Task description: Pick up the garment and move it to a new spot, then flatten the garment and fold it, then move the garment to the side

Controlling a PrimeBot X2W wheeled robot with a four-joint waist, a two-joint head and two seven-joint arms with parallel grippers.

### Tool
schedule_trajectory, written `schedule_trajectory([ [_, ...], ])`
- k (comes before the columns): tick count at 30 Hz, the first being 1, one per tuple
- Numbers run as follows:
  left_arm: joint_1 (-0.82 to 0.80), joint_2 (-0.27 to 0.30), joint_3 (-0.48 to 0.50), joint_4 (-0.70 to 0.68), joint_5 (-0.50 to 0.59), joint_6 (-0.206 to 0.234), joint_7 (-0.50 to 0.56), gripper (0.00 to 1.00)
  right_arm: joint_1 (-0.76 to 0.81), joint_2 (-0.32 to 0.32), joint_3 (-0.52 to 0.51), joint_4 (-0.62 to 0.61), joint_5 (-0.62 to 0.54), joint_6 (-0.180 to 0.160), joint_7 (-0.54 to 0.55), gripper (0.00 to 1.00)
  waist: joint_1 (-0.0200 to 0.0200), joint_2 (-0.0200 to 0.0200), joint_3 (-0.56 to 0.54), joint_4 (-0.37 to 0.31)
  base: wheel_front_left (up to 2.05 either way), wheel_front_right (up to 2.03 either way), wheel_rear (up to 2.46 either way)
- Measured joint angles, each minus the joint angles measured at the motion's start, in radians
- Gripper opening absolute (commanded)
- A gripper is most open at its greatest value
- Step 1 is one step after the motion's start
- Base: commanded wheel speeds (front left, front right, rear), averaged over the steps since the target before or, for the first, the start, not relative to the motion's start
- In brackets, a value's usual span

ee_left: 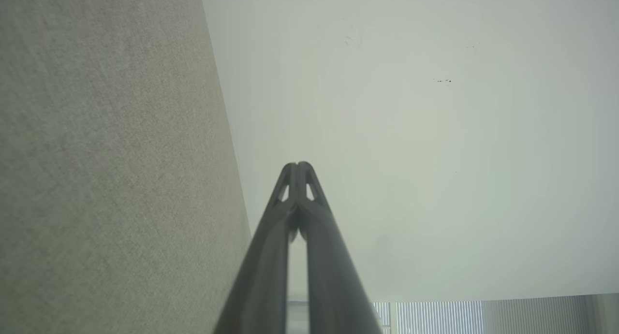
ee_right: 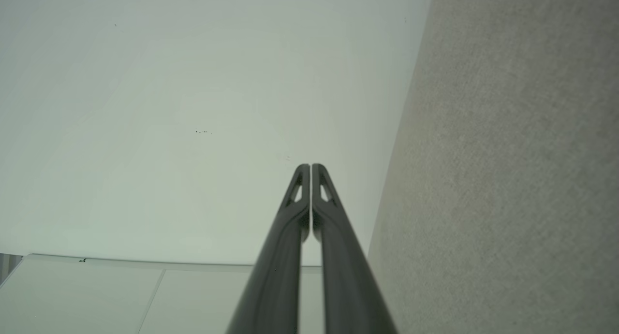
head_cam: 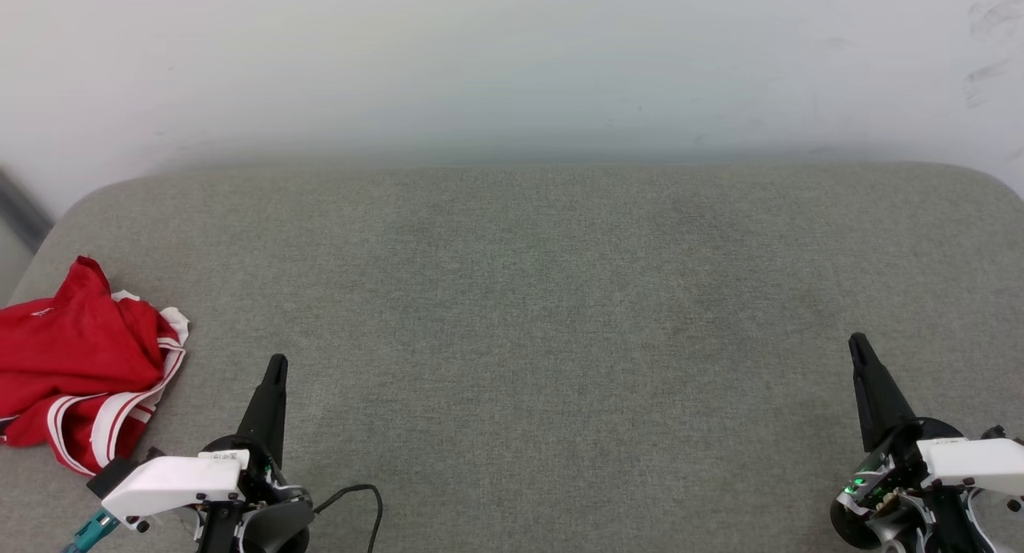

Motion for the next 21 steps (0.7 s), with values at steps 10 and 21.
schedule_trajectory([
  [10, 0.000, 0.000, 0.000, 0.000, 0.000, 0.000, 0.000, 0.00, 0.000, 0.000, 0.000, 0.000, 0.000, 0.000, 0.000, 0.00, 0.0000, 0.0000, 0.000, 0.000, 0.00, 0.00, 0.00],
  [21, 0.000, 0.000, 0.000, 0.000, 0.000, 0.000, 0.000, 0.00, 0.000, 0.000, 0.000, 0.000, 0.000, 0.000, 0.000, 0.00, 0.0000, 0.0000, 0.000, 0.000, 0.00, 0.00, 0.00],
])
